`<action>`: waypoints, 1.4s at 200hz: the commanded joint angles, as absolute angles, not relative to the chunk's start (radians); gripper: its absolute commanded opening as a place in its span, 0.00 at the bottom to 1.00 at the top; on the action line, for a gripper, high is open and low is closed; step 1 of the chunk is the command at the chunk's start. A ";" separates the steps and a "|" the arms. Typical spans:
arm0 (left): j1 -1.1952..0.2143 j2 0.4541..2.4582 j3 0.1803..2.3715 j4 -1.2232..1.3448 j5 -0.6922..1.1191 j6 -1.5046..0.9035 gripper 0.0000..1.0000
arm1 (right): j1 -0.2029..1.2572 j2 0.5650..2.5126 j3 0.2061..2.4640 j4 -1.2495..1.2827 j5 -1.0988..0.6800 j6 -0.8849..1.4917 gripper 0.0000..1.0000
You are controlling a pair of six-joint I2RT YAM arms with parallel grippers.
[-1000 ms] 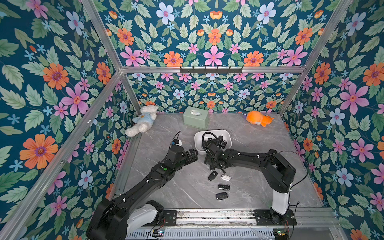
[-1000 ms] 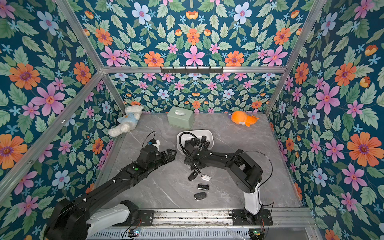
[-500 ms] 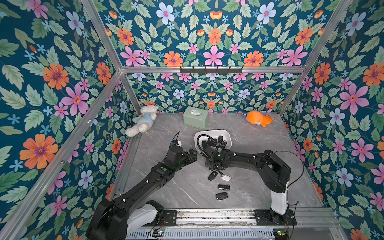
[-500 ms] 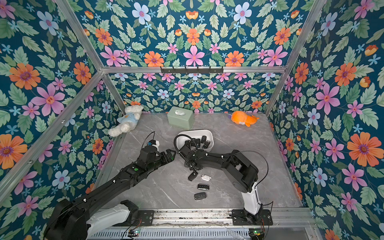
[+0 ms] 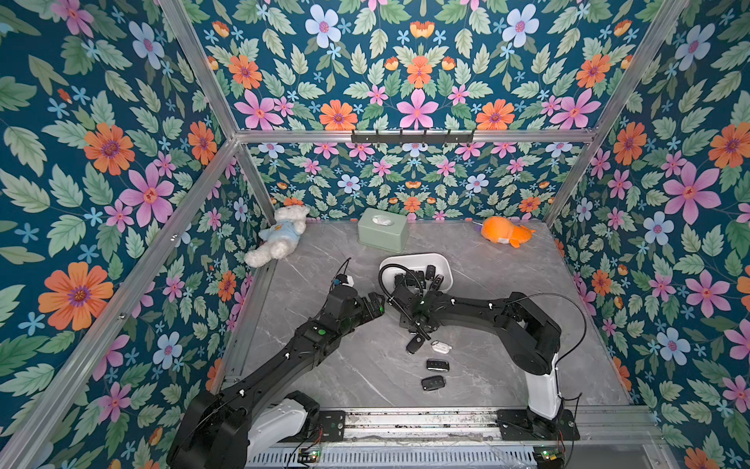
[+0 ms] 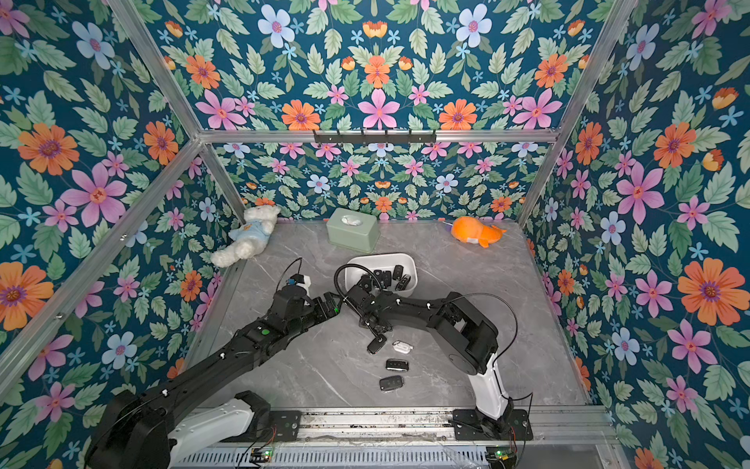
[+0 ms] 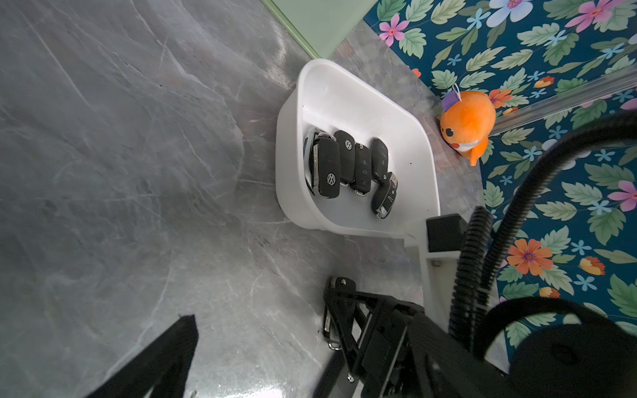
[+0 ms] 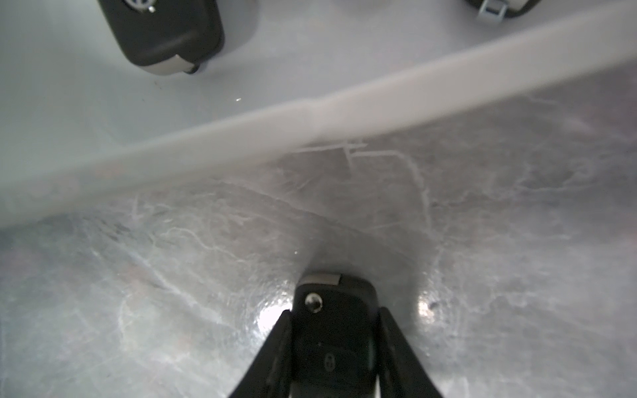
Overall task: Place the car key into the storage box
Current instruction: Pick up the car key from the center of the board, then place the car key in the storage box.
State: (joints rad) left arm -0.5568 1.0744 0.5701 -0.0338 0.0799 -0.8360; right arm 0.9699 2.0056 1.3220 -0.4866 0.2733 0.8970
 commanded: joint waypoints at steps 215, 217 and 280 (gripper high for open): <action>-0.453 1.171 0.641 -0.001 0.146 -0.813 1.00 | 0.802 1.594 1.149 -0.065 0.054 0.638 0.28; -0.453 1.175 0.643 0.001 0.152 -0.813 1.00 | 0.798 1.597 1.153 -0.068 0.059 0.632 0.28; -0.454 1.261 0.662 0.052 0.252 -0.813 1.00 | 0.714 1.771 1.391 -0.309 0.171 0.450 0.29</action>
State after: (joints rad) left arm -0.4534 1.2499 0.6582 0.0143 0.1997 -0.8276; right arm 0.7322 1.7172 1.3148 -0.1764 0.0952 0.5602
